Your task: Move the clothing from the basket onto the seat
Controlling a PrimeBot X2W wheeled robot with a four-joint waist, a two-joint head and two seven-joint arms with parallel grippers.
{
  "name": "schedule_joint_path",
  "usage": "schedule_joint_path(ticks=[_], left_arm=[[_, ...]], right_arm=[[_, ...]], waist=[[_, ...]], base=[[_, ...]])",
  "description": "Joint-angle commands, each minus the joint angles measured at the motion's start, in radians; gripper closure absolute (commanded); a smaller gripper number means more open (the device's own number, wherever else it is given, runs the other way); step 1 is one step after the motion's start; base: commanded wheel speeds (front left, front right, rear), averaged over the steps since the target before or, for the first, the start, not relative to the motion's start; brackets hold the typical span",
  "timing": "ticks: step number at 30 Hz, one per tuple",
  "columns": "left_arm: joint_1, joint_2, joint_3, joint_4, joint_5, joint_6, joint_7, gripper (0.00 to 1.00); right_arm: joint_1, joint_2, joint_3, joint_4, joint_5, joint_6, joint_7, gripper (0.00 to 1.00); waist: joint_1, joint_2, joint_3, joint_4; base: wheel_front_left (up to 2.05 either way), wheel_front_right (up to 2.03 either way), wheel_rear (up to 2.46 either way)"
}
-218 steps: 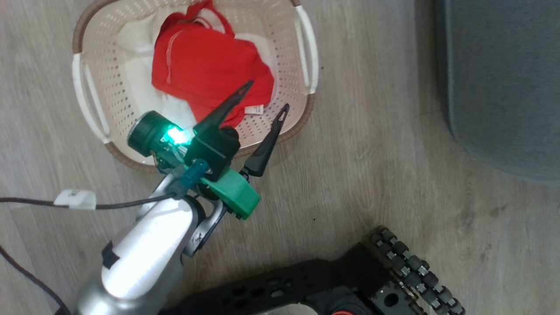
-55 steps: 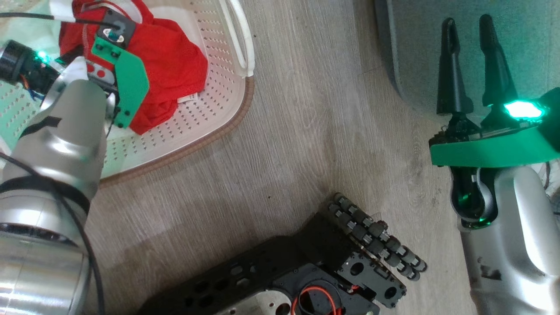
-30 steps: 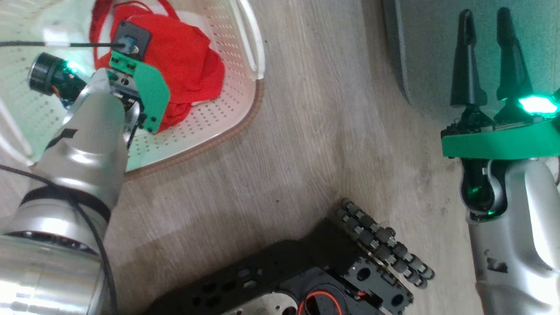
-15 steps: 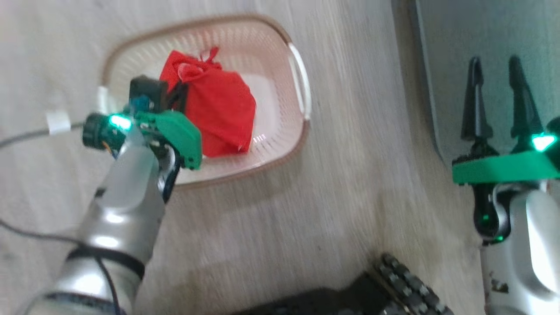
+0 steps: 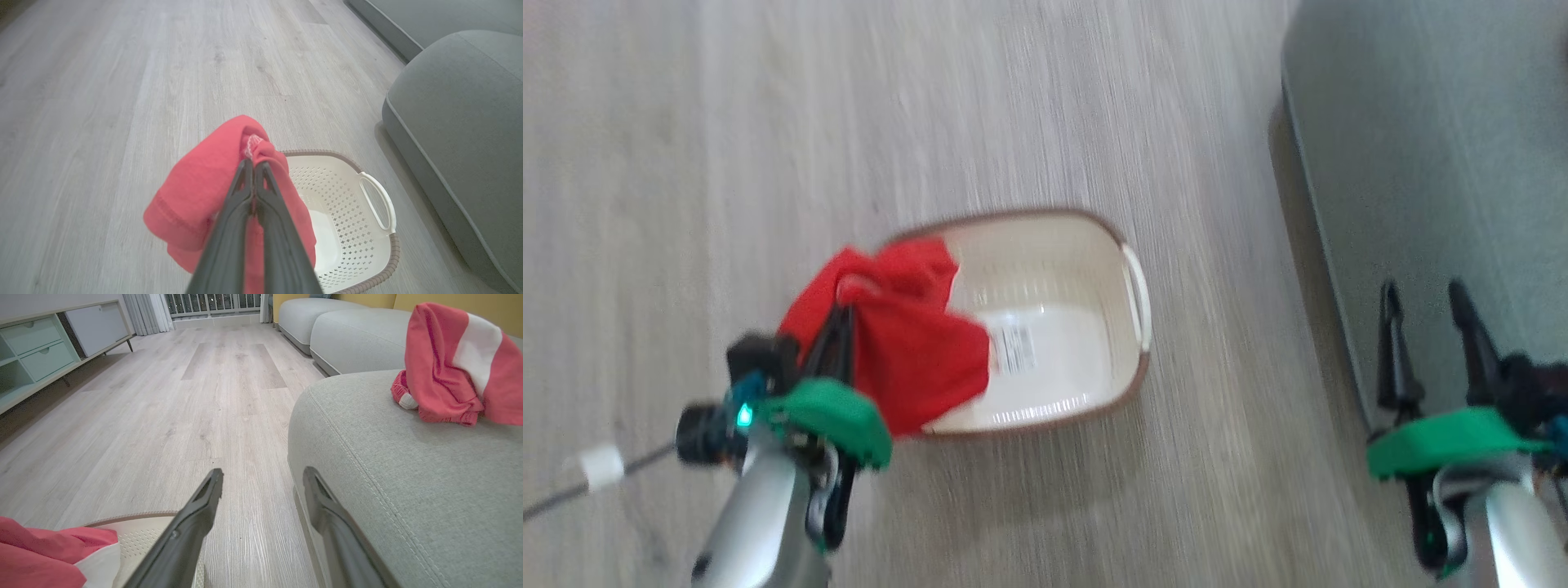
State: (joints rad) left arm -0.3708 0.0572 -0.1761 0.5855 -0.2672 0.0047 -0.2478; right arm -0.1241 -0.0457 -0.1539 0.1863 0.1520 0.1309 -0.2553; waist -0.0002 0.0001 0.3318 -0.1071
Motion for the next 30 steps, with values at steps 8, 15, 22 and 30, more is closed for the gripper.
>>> schedule_joint_path(ticks=[8,15,22,30], left_arm=[[0.185,0.028,0.064,-0.157,-0.009,0.025,-0.014,1.00],[0.231,0.044,0.068,-0.211,-0.016,0.036,0.000,1.00],[0.233,0.049,0.063,-0.243,-0.020,0.044,0.014,1.00],[0.232,0.047,0.050,-0.254,-0.025,0.047,0.019,1.00]], right_arm=[[0.132,-0.021,0.014,0.012,-0.035,0.000,-0.006,0.00],[0.174,-0.040,0.028,0.025,-0.046,0.000,-0.006,0.00],[0.143,-0.056,0.078,0.036,-0.054,0.000,-0.006,0.00],[0.124,-0.067,0.096,0.038,-0.047,0.000,-0.006,0.00]], waist=[[0.0002,-0.0001,-0.282,0.076],[0.0002,-0.0001,-0.331,0.096],[0.0002,-0.0001,-0.334,0.099],[0.0002,-0.0001,-0.329,0.107]], base=[[0.00,0.00,0.00],[0.00,0.00,0.00],[0.00,0.00,0.00],[0.00,0.00,0.00]])
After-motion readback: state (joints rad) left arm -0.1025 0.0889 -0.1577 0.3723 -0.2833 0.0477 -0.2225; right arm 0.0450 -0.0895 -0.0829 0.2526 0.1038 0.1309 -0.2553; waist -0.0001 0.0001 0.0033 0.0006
